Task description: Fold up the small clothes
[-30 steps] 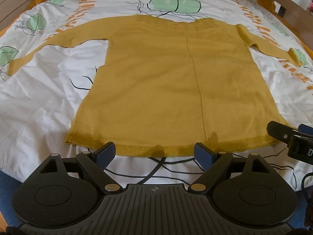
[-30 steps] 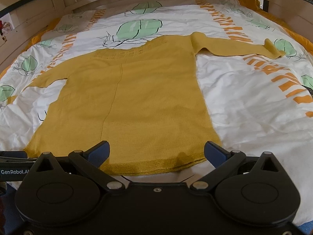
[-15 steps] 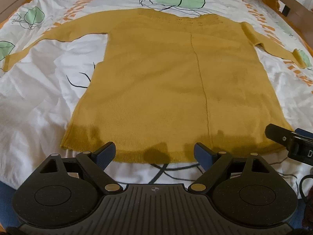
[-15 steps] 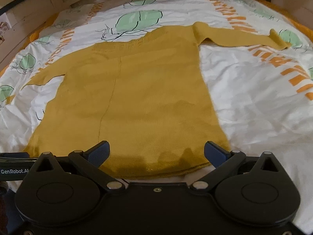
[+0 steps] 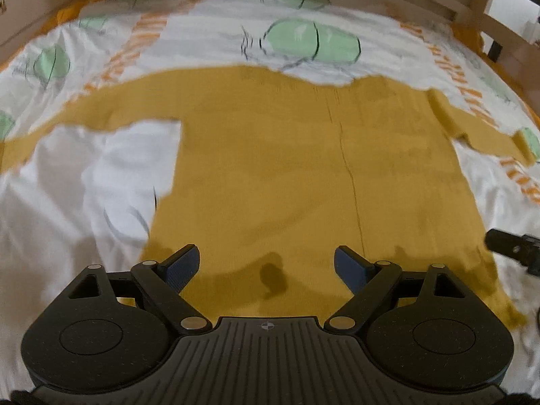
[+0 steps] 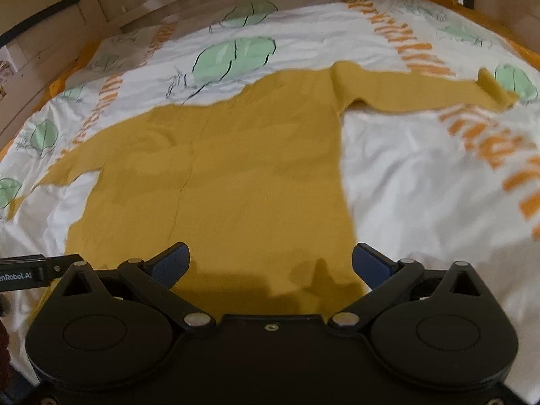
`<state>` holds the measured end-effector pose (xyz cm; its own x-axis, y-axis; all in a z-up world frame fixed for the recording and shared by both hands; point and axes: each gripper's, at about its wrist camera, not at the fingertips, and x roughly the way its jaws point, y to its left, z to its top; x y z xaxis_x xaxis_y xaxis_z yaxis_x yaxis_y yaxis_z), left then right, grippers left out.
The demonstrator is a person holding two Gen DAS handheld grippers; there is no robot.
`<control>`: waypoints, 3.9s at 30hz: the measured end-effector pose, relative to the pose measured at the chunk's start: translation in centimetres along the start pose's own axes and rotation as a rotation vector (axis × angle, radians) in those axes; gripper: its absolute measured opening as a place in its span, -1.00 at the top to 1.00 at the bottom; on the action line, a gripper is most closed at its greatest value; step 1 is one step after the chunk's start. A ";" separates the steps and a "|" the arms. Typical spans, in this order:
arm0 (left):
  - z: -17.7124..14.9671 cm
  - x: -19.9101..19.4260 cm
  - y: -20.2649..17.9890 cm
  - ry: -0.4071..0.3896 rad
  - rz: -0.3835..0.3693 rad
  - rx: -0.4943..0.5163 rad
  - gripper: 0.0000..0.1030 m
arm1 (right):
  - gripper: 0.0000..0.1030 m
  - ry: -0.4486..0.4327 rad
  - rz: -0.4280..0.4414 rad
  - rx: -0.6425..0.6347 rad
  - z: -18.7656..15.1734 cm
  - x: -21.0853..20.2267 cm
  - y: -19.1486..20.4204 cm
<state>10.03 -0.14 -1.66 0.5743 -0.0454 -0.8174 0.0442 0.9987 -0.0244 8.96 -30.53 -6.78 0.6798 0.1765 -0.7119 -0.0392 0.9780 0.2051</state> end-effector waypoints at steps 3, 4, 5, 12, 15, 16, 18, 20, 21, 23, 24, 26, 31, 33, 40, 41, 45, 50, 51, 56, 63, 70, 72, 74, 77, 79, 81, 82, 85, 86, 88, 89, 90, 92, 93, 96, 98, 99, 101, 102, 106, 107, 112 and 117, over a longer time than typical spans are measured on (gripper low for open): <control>1.8 1.2 -0.1 -0.041 0.029 0.029 -0.69 | -0.98 -0.035 -0.012 -0.035 2.0 1.1 -0.1; 2.2 1.5 -0.1 -0.052 0.034 0.035 -0.69 | -0.98 -0.047 -0.017 -0.050 2.7 1.6 0.0; 2.8 2.0 -0.2 -0.061 0.039 0.041 -0.69 | -0.98 -0.059 -0.021 -0.066 3.3 2.1 0.1; 5.5 5.3 0.1 -0.092 0.052 0.072 -0.69 | -0.70 -0.095 -0.007 -0.161 6.9 7.0 1.8; 6.4 6.6 0.5 -0.099 0.057 0.077 -0.69 | -0.55 -0.109 -0.005 -0.181 8.5 8.8 1.9; 6.7 7.0 0.6 -0.100 0.060 0.077 -0.69 | -0.55 -0.117 -0.005 -0.175 9.0 9.2 1.8; 7.4 7.9 0.7 -0.106 0.055 0.075 -0.68 | -0.54 -0.123 -0.005 -0.152 9.9 10.2 1.0; 8.3 8.9 0.7 -0.118 0.046 0.071 -0.68 | -0.51 -0.128 -0.012 -0.146 10.8 11.0 0.5; 8.7 9.4 0.7 -0.119 0.043 0.070 -0.68 | -0.51 -0.138 -0.020 -0.157 11.3 11.5 0.5; 9.9 10.3 0.7 -0.126 0.035 0.081 -0.68 | -0.51 -0.156 -0.030 -0.184 12.5 12.5 0.5; 10.7 10.7 0.7 -0.138 0.033 0.093 -0.68 | -0.51 -0.160 -0.025 -0.194 13.2 13.1 0.5; 12.2 11.5 0.8 -0.154 0.038 0.118 -0.68 | -0.51 -0.172 -0.005 -0.207 14.7 14.2 0.4; 15.8 14.4 1.4 -0.187 0.012 0.192 -0.63 | -0.51 -0.185 0.010 -0.279 18.1 17.8 0.3; 17.1 16.2 1.8 -0.174 -0.001 0.225 -0.50 | -0.51 -0.181 0.000 -0.321 18.9 19.5 0.4; 19.3 20.4 3.7 -0.159 0.020 0.315 -0.41 | -0.52 -0.161 -0.008 -0.425 20.1 23.9 0.6; 19.5 20.8 3.9 -0.165 0.019 0.329 -0.41 | -0.52 -0.160 -0.004 -0.438 20.1 24.4 0.5; 20.3 22.5 3.7 -0.166 0.026 0.416 -0.41 | -0.52 -0.147 0.002 -0.486 20.1 25.7 0.1; 21.2 24.9 3.6 -0.094 -0.031 0.429 -0.42 | -0.52 -0.114 0.051 -0.498 20.1 26.7 -0.8; 21.4 25.1 3.5 -0.088 -0.043 0.424 -0.42 | -0.52 -0.110 0.060 -0.497 20.1 26.8 -0.9; 21.2 25.2 3.9 -0.090 -0.135 0.383 0.19 | 0.13 -0.103 0.152 -0.500 20.0 26.6 -1.1; 20.2 23.2 4.1 -0.189 -0.056 0.306 0.84 | 0.65 -0.117 0.197 -0.558 18.8 25.5 0.2; 21.1 24.7 4.4 -0.207 0.010 0.188 0.83 | 0.66 -0.170 0.083 -0.427 20.5 26.7 -0.9; 21.0 25.3 4.2 -0.188 0.024 0.185 0.75 | 0.56 -0.155 0.065 -0.425 20.3 27.6 -0.6; 21.1 25.0 3.9 -0.187 0.049 0.210 0.58 | 0.11 -0.164 0.056 -0.416 20.2 27.6 -0.4; 21.5 23.4 4.1 -0.182 0.056 0.166 0.38 | -0.72 -0.167 0.068 -0.355 20.7 26.7 -1.0; 21.1 21.4 4.3 -0.198 0.025 0.105 0.31 | -0.71 -0.195 0.079 -0.307 20.8 25.3 -1.7; 20.4 19.6 3.8 -0.213 0.004 0.071 -0.01 | -0.73 -0.220 0.067 -0.245 21.0 23.7 -2.6; 20.1 18.8 3.4 -0.218 -0.011 0.061 -0.06 | -0.75 -0.229 0.078 -0.208 21.1 22.9 -3.2; 18.8 17.2 1.5 -0.212 -0.060 0.064 -0.20 | -0.83 -0.240 0.115 -0.064 21.0 20.2 -5.4; 18.2 16.8 0.6 -0.203 -0.082 0.074 -0.22 | -0.83 -0.237 0.121 -0.023 20.9 19.4 -6.3; 17.2 16.8 -0.9 -0.182 -0.114 0.100 -0.26 | -0.84 -0.229 0.116 0.038 20.6 17.7 -8.0; 16.7 16.8 -1.7 -0.169 -0.127 0.113 -0.26 | -0.85 -0.224 0.099 0.058 20.5 16.9 -8.9; 16.3 17.0 -2.3 -0.158 -0.136 0.122 -0.26 | -0.85 -0.222 0.083 0.076 20.3 16.1 -9.9; 15.4 17.5 -3.3 -0.136 -0.148 0.122 -0.26 | -0.90 -0.223 0.047 0.102 20.0 14.5 -12.2; 15.0 17.7 -3.7 -0.128 -0.151 0.118 -0.26 | -0.90 -0.226 0.018 0.111 19.9 13.7 -13.5; 14.0 19.0 -4.5 -0.109 -0.126 0.114 -0.26 | -0.90 -0.239 -0.076 0.168 19.6 11.6 -17.8; 13.3 19.8 -4.9 -0.093 -0.107 0.107 -0.26 | -0.90 -0.243 -0.126 0.231 19.3 10.4 -21.1; 12.9 20.2 -4.9 -0.093 -0.102 0.099 -0.29 | -0.90 -0.244 -0.158 0.262 19.0 9.9 -22.7; 12.3 20.4 -5.1 -0.129 -0.093 0.100 -0.37 | -0.90 -0.242 -0.221 0.306 18.5 9.0 -25.7; 12.0 20.4 -5.2 -0.141 -0.089 0.108 -0.44 | -0.90 -0.237 -0.252 0.319 18.3 8.6 -27.2; 10.7 20.4 -5.9 -0.201 -0.070 0.152 -0.57 | -0.89 -0.213 -0.362 0.369 17.4 8.1 -32.1; 10.5 20.4 -5.9 -0.214 -0.069 0.151 -0.58 | -0.89 -0.209 -0.374 0.388 17.2 8.0 -33.1; 10.5 20.5 -5.8 -0.219 -0.076 0.145 -0.60 | -0.46 -0.167 -0.370 0.452 15.9 8.8 -36.5; 10.5 20.5 -5.8 -0.219 -0.075 0.145 -0.62 | -0.27 -0.156 -0.333 0.487 14.9 10.4 -37.0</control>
<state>30.08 -7.08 -12.24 0.7271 -0.1386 -0.6724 0.2010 0.9795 0.0155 28.42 -66.51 -11.76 0.6986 -0.1850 -0.6911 0.5086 0.8078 0.2979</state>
